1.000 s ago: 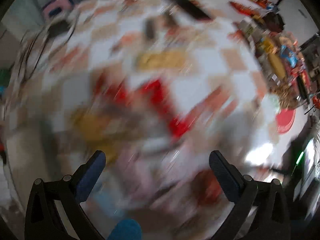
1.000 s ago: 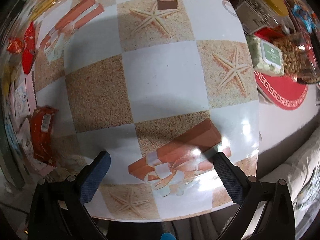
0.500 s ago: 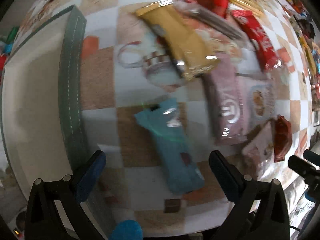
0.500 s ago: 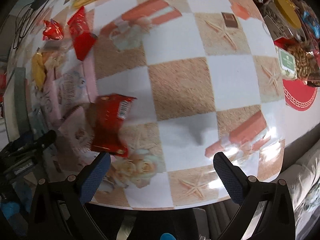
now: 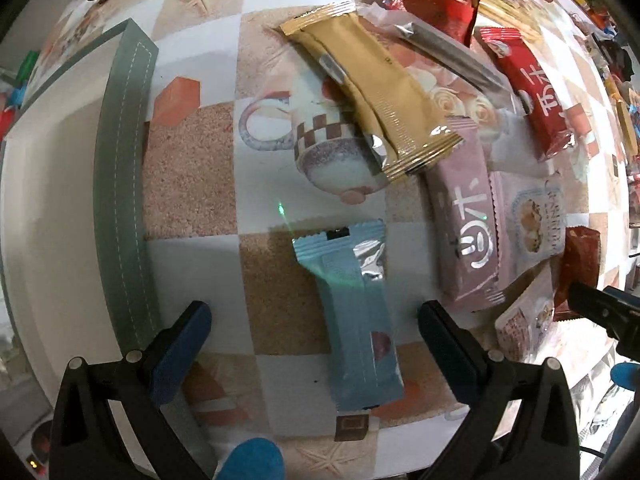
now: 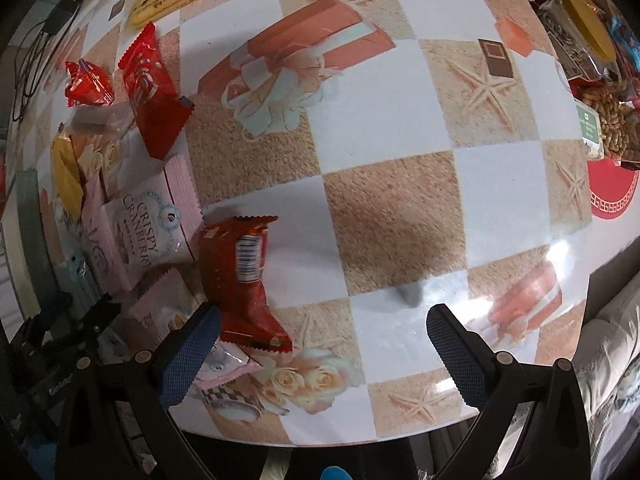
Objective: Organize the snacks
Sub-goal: 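Move both tools over the snack pile, left toward blue bar, right toward red pack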
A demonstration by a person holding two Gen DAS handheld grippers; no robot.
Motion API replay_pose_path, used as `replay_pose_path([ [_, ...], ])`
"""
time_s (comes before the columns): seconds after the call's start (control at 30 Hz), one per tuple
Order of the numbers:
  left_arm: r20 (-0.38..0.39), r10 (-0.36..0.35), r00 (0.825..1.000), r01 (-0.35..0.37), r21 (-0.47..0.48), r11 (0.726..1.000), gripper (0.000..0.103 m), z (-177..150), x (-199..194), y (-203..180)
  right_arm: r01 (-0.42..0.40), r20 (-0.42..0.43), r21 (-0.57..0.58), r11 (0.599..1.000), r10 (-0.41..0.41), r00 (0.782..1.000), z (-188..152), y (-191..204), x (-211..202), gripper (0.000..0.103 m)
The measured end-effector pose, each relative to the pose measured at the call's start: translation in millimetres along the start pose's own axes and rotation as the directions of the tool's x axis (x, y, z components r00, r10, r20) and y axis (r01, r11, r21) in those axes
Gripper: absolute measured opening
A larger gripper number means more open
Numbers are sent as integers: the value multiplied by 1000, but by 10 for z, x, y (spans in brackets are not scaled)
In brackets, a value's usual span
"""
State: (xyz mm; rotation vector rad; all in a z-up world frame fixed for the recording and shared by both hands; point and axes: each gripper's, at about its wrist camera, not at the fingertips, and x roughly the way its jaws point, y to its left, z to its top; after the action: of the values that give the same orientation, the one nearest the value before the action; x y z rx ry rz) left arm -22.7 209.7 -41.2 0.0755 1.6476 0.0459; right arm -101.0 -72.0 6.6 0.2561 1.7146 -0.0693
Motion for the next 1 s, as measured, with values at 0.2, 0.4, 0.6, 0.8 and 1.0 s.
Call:
replay_pose_path([
  [0.2, 19, 5, 1000, -5, -2, 1000, 103, -166, -52, 43, 5, 11, -17, 1000, -4, 1000, 210, 210, -119, 103],
  [0.4, 13, -2, 1000, 2, -1, 1000, 103, -181, -45, 44, 19, 8, -37, 999, -19, 1000, 141, 573, -122, 103],
  [0.6, 29, -13, 999, 13, 0, 1000, 103, -181, -49, 51, 49, 5, -69, 996, -49, 999, 224, 780, 53, 103],
  [0.8, 29, -9, 1000, 9, 1, 1000, 103, -199, -65, 39, 74, -6, -93, 993, -75, 997, 378, 854, 213, 103],
  [1.0, 34, -14, 999, 15, -10, 1000, 103, -260, -77, 59, 106, 1, -101, 989, -106, 994, 469, 933, 307, 103],
])
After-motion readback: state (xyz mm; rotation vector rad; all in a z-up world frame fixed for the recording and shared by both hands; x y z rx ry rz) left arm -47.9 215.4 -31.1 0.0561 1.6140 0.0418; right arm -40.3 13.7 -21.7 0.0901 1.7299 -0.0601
